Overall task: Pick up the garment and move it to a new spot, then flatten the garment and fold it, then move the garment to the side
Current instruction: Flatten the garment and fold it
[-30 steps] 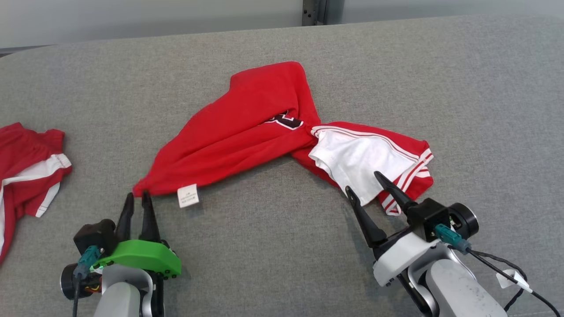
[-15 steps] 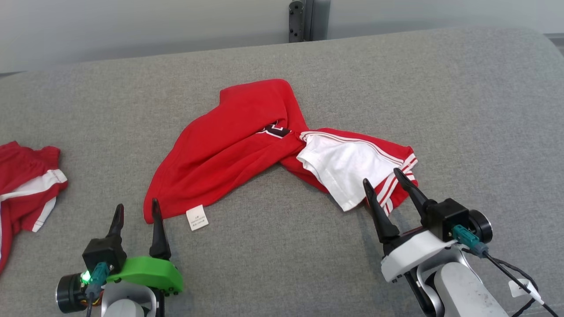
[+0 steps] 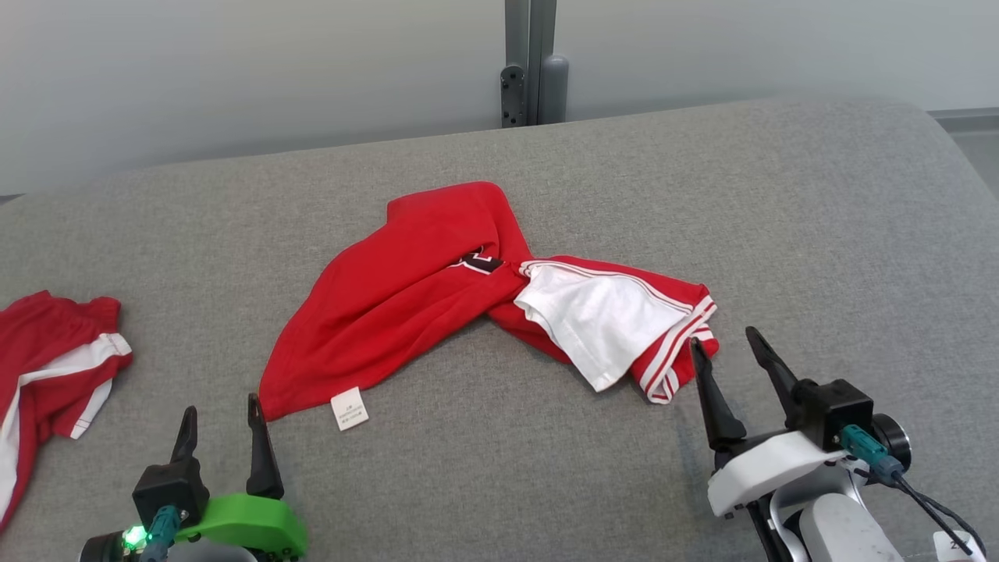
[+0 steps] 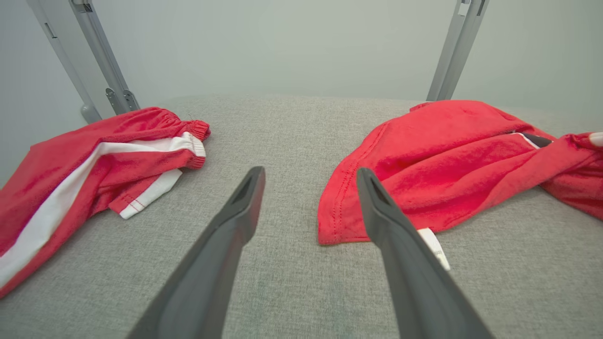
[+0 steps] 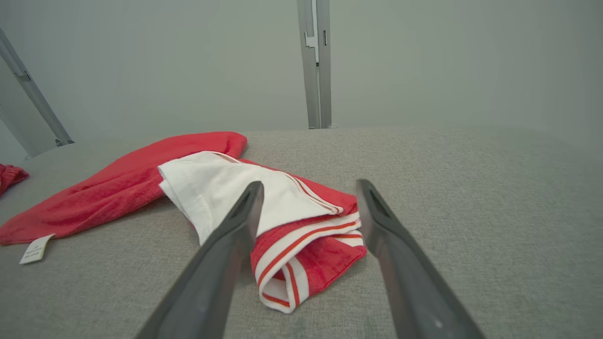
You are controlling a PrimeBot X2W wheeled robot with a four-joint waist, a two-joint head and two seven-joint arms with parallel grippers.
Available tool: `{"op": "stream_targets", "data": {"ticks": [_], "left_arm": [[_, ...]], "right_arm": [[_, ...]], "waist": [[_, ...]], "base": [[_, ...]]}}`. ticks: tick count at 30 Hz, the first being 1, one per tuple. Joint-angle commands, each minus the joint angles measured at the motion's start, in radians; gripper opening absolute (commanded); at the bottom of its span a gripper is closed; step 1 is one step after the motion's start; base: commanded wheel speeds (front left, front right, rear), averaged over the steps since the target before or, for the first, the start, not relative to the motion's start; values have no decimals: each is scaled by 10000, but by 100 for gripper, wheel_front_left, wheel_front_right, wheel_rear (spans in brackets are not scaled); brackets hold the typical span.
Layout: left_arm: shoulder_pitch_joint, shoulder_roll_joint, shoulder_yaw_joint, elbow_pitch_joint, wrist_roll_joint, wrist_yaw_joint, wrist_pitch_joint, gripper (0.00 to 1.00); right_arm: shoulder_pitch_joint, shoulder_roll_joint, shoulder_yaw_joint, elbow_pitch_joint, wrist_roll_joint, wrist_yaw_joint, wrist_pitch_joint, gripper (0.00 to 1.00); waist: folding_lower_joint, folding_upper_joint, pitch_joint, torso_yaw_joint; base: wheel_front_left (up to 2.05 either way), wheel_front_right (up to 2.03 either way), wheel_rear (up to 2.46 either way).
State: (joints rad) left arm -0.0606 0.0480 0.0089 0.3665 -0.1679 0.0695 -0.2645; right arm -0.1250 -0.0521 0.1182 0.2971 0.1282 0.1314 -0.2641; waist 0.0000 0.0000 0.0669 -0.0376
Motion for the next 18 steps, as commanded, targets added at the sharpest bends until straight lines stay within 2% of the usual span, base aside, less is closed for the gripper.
{"op": "stream_targets", "data": {"ticks": [1,10,18], "left_arm": [[176,51,167,-28,103,39,3,100],[458,43,645,-105,204,-72,3,100],[236,45,301,28,-24,-145,3,100]], "right_arm": [[128,8,-93,-5,135,-13,-6,100],[288,8,-347,128,268,-13,-6,100],[157,-6,1218,839,1168,-15,-5,100]], "waist": [[0,0,-102,14],[0,0,-270,140],[0,0,17,420]], "base": [[0,0,0],[0,0,0],[0,0,0]]}}
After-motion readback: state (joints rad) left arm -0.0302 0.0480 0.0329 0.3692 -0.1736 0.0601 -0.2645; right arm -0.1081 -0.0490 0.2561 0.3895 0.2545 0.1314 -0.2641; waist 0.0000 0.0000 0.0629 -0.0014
